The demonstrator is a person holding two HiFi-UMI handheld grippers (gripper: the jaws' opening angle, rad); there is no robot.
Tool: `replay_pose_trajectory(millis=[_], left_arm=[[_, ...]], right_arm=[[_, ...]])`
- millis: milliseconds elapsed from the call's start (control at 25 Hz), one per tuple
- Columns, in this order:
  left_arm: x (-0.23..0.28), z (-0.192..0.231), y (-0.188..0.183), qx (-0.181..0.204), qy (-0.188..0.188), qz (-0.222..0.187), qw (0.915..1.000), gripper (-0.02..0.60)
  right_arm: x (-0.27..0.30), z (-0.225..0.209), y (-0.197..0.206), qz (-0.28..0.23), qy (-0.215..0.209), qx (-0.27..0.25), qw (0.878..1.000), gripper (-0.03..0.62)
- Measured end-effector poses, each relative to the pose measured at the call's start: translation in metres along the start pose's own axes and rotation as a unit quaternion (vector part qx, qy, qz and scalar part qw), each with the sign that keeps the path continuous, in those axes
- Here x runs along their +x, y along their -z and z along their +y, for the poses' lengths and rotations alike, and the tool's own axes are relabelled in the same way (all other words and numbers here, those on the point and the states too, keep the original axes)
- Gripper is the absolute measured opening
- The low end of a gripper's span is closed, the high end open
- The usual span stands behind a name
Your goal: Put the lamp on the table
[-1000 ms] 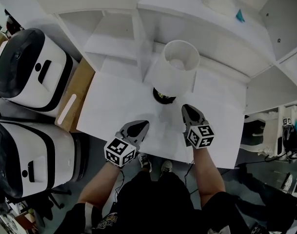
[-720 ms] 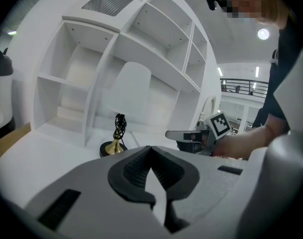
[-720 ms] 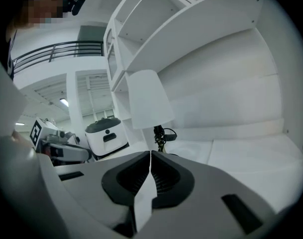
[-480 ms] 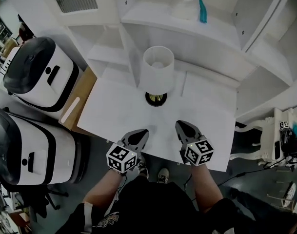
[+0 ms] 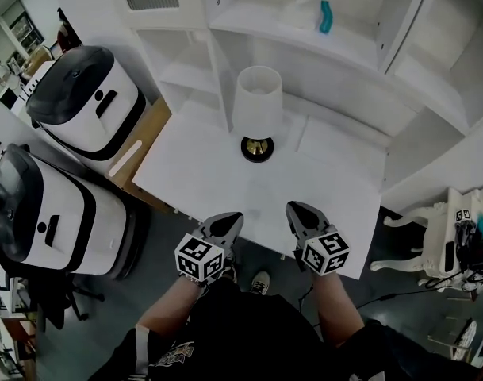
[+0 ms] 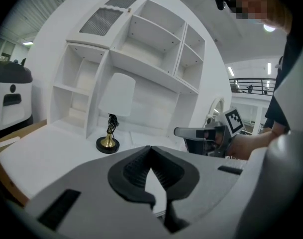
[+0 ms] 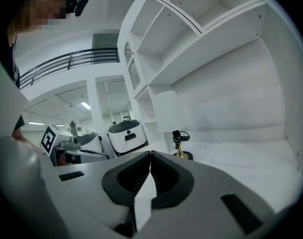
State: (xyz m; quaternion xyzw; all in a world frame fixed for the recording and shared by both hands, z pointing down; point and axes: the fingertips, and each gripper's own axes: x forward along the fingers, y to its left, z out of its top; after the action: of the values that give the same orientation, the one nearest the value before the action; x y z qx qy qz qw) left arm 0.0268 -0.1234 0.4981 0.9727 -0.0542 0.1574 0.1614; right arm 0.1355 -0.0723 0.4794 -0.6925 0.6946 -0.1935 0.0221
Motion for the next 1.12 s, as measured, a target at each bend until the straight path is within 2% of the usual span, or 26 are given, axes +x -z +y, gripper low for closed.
replay_pose_trajectory(millis=[240,480,1120], left_arm=[[-0.022,-0.017,0.01,0.002,-0.011,0.005,0.9999,0.006],[-0.044,-0.011,0.017,0.003,-0.008,0.007,0.9999,0.006],[-0.1,0.048,0.011,0.019,0.071,0.012,0.9972,0.006]], right_arm=[[-0.011,0.022,0.015,0.011,-0.022,0.003,1.0,0.026],[-0.004,0.049,0.022,0.014,-0.027,0.001,1.0,0.026],[0.037,0.131,0.036,0.001,0.054,0.018,0.998,0.026]])
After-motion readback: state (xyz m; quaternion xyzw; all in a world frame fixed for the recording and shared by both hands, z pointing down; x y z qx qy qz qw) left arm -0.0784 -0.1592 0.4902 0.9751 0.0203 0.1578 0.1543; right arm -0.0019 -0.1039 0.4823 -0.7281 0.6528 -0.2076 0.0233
